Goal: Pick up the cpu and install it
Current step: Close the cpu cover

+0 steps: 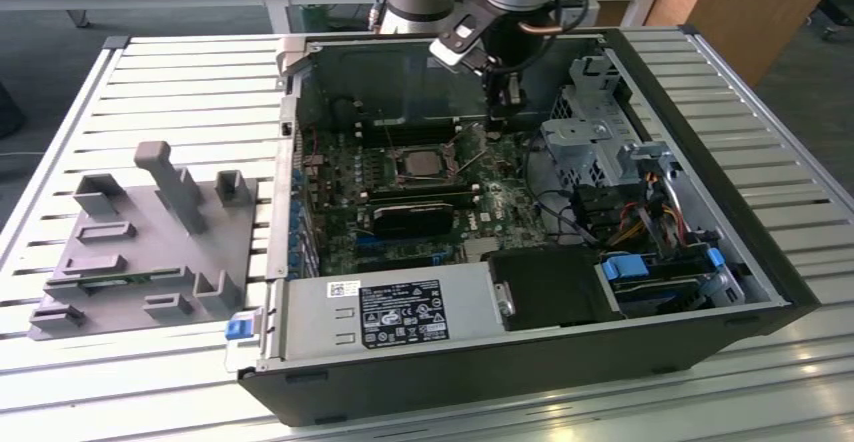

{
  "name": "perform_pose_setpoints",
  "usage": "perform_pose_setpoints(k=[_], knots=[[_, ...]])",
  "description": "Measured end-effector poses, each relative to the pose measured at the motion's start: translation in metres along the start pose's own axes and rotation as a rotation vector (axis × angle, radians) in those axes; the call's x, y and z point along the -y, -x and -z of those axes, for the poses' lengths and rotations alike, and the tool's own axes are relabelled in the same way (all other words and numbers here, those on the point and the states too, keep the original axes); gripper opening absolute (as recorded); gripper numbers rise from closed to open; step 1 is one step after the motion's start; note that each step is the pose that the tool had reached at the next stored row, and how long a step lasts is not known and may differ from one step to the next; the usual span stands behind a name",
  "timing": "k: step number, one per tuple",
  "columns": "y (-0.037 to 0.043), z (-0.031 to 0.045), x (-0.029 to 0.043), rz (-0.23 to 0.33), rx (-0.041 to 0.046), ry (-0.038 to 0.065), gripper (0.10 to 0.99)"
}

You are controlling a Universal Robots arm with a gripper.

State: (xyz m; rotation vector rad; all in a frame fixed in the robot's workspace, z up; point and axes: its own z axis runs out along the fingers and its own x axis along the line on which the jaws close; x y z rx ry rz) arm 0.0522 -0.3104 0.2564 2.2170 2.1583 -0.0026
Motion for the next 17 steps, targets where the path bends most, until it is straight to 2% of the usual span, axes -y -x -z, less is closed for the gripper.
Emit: perform_pose_setpoints(k=[6, 10, 13, 17], knots=[[-0.0008, -0.0028, -0.0048, 0.0, 0.0001, 0.0, 0.106], [-0.0011, -0.0083, -0.0059, 0.0, 0.0, 0.0, 0.106], [-0.0013, -0.0118, -0.0059, 0.0, -0.0001, -0.001, 0.106], [-0.0012, -0.0119, -0.0023, 0.0, 0.0001, -0.001, 0.106]])
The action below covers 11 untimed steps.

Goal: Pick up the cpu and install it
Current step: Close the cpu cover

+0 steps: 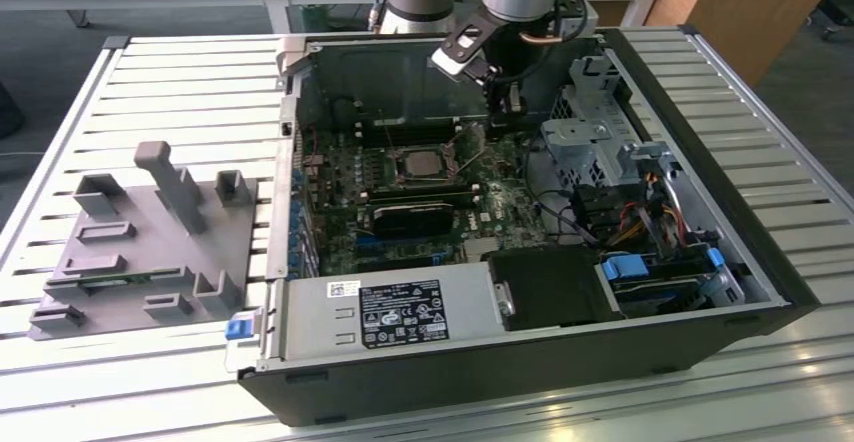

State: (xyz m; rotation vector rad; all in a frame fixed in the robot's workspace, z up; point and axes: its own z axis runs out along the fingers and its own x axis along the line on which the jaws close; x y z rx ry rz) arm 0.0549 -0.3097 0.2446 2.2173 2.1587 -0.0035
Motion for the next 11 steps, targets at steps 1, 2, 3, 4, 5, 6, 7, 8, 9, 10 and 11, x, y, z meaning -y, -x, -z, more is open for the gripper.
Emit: perform_pose_setpoints(k=[1, 2, 3, 4, 5, 6, 7, 8, 9, 10, 11], knots=[[0.0, 0.0, 0.0009, 0.0, 0.0, 0.0, 0.106], [0.0001, 0.0, 0.0016, 0.0, -0.0002, 0.0, 0.106], [0.0001, 0.0, 0.0018, 0.0, -0.0002, 0.0, 0.106], [0.0001, 0.0, 0.0019, 0.0, -0.0001, 0.0, 0.106], [0.0, 0.0, 0.0019, 0.0, -0.0001, 0.0, 0.106], [0.0, 0.0, 0.0019, 0.0, 0.0, 0.0, 0.106], [0.0001, 0.0, 0.0021, 0.0, -0.0001, 0.0, 0.106], [0.0001, 0.0, 0.0023, 0.0, 0.0, 0.0, 0.106], [0.0001, 0.0, 0.0027, 0.0, 0.0, 0.0, 0.106], [0.0001, 0.0, 0.0033, 0.0, 0.0, 0.0, 0.106], [0.0001, 0.0001, 0.0042, 0.0, 0.0, 0.0, 0.106]])
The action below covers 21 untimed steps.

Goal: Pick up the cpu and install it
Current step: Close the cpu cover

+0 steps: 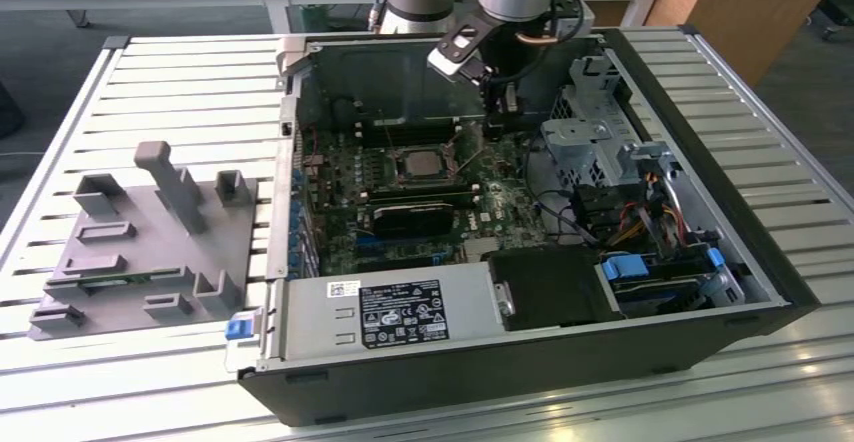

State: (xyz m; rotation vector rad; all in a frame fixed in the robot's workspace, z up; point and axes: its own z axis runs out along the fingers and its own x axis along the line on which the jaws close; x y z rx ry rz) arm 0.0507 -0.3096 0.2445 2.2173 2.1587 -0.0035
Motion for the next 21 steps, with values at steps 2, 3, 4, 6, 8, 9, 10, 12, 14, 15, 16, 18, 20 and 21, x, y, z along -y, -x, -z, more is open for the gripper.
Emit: perform_pose_setpoints(k=[2, 3, 4, 6, 8, 9, 10, 12, 14, 15, 16, 18, 20, 21], knots=[[0.0001, 0.0001, 0.0024, 0.0, 0.0, 0.0, 0.106], [0.0001, 0.0001, 0.0036, 0.0, -0.0001, 0.0, 0.106], [0.0002, 0.0001, 0.0047, 0.0, -0.0001, 0.0, 0.106], [0.0002, 0.0002, 0.0063, 0.0, -0.0002, 0.0, 0.106], [0.0003, 0.0002, 0.0074, 0.0, 0.0, 0.0, 0.106], [0.0003, 0.0002, 0.0078, 0.0, -0.0001, 0.0, 0.106], [0.0003, 0.0002, 0.0083, 0.0, -0.0001, 0.0, 0.106], [0.0003, 0.0003, 0.0091, 0.0, 0.0, 0.0, 0.106], [0.0003, 0.0002, 0.0098, 0.0, -0.0001, 0.0, 0.106], [0.0003, 0.0003, 0.0102, 0.0, -0.0001, 0.0, 0.106], [0.0003, 0.0003, 0.0105, 0.0, -0.0001, 0.0, 0.106], [0.0004, 0.0003, 0.011, 0.0, 0.0, 0.0, 0.106], [0.0004, 0.0003, 0.0115, 0.0, -0.0001, 0.0, 0.106], [0.0004, 0.0002, 0.0117, 0.0, -0.0001, 0.0, 0.106]])
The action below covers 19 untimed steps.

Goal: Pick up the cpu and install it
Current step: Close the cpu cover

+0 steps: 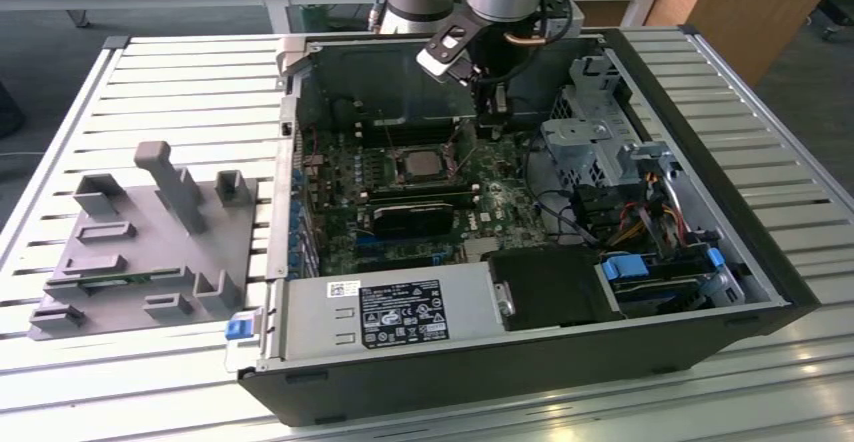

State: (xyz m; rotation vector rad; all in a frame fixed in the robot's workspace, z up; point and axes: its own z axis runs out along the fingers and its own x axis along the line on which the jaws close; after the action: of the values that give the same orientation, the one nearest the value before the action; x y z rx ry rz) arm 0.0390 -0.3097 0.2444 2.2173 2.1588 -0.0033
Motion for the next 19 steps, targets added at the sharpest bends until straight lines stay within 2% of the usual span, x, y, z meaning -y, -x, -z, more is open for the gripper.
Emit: perform_pose_setpoints(k=[19], knots=[[0.0002, -0.0003, 0.007, 0.0, -0.0005, 0.0, 0.106]])
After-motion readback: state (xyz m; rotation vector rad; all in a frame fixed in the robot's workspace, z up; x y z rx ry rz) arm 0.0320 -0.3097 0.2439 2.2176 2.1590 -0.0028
